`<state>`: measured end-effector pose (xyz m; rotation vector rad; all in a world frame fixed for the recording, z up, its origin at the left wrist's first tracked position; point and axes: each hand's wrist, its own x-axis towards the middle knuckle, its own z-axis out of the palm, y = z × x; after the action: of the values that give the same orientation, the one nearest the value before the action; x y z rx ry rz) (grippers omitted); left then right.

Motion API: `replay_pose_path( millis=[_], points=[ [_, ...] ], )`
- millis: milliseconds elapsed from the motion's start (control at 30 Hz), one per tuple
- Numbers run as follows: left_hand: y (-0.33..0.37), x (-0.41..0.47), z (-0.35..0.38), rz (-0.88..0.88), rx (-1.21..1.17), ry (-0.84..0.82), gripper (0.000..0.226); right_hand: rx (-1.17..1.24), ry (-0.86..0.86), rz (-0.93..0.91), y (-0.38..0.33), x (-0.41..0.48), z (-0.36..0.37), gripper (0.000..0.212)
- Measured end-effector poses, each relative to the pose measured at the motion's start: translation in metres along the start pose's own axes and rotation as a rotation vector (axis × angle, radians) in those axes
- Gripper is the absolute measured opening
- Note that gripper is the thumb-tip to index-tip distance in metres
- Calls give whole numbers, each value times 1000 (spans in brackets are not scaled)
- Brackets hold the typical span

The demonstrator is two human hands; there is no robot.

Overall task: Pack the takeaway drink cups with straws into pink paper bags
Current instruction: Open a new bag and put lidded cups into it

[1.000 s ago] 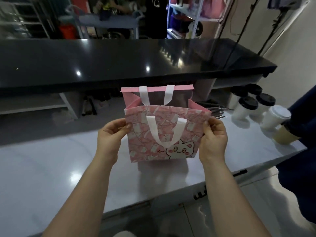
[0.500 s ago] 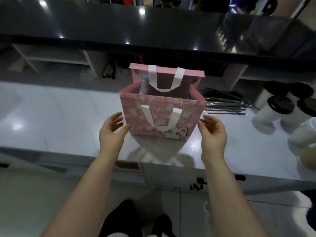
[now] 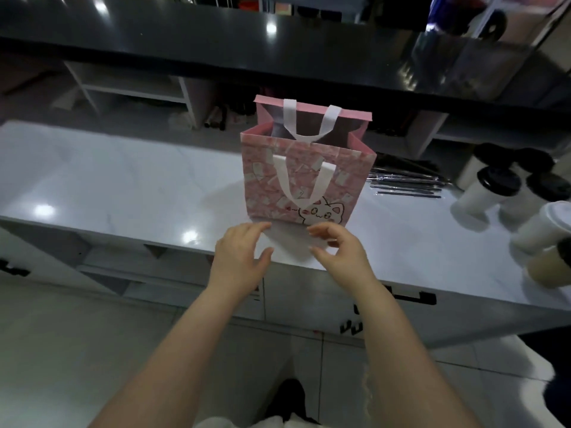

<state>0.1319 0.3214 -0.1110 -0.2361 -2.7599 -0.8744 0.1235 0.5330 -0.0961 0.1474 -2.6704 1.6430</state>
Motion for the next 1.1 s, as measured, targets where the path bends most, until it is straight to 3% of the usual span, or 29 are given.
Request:
replay_pose_path(
  millis=[100,267,500,833,1100],
  points=[
    [0,-22,1,-18,134,-79,43,-214,-50,-12,-3,-15,13,32],
    [-11,-69,0,-34,162,-168,46,-467,-129,-4,-3,-61,52,35],
    [-15,-112,2,4,115,-193,44,-608,-88,56,-3,-129,56,33],
    [76,-96,29,239,45,-263,41,-643,204,212,-7,-188,-22,29],
    [184,-55,83,398,-3,-264,39,-607,413,221,22,-196,-116,28]
  ],
)
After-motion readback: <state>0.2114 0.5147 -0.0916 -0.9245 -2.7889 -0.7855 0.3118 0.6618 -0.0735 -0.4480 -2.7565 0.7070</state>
